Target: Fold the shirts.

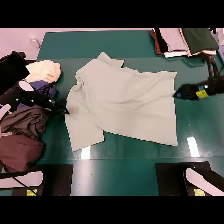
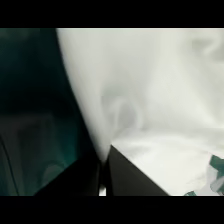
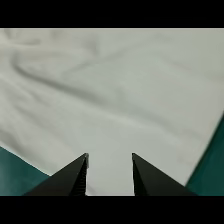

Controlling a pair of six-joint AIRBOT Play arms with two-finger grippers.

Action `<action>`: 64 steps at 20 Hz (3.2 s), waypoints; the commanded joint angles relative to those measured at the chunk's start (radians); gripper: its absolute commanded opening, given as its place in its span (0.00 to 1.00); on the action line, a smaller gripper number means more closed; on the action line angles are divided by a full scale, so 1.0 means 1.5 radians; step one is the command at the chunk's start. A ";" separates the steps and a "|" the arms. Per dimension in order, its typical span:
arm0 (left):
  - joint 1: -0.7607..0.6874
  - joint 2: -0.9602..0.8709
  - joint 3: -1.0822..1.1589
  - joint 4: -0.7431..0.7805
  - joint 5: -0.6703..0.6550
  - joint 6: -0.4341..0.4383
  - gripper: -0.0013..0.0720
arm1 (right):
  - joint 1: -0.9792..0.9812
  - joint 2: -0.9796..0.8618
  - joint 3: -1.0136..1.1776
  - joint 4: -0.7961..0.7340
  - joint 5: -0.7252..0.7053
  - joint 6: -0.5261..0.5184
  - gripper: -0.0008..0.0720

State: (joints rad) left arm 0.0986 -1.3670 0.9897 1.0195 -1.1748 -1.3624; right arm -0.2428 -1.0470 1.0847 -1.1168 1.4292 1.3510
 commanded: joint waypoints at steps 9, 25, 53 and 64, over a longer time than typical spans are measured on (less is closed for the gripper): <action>0.000 0.091 0.003 -0.005 -0.002 0.024 0.05 | -0.248 0.043 -0.417 -0.031 -0.018 -0.013 0.70; 0.001 0.254 0.144 -0.009 0.021 -0.024 0.05 | 0.023 0.165 -0.131 0.050 -0.062 -0.006 0.03; -0.073 -0.128 0.390 -0.006 0.022 -0.050 0.05 | 0.052 -0.281 0.318 -0.109 0.018 0.044 0.03; -0.006 -0.200 0.450 0.005 -0.124 -0.024 0.05 | -0.047 -0.388 0.417 -0.051 0.095 0.009 0.03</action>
State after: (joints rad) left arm 0.0631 -1.6585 1.6608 1.0130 -1.2186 -1.4246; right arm -0.2893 -1.6516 1.7527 -1.1107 1.5238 1.3834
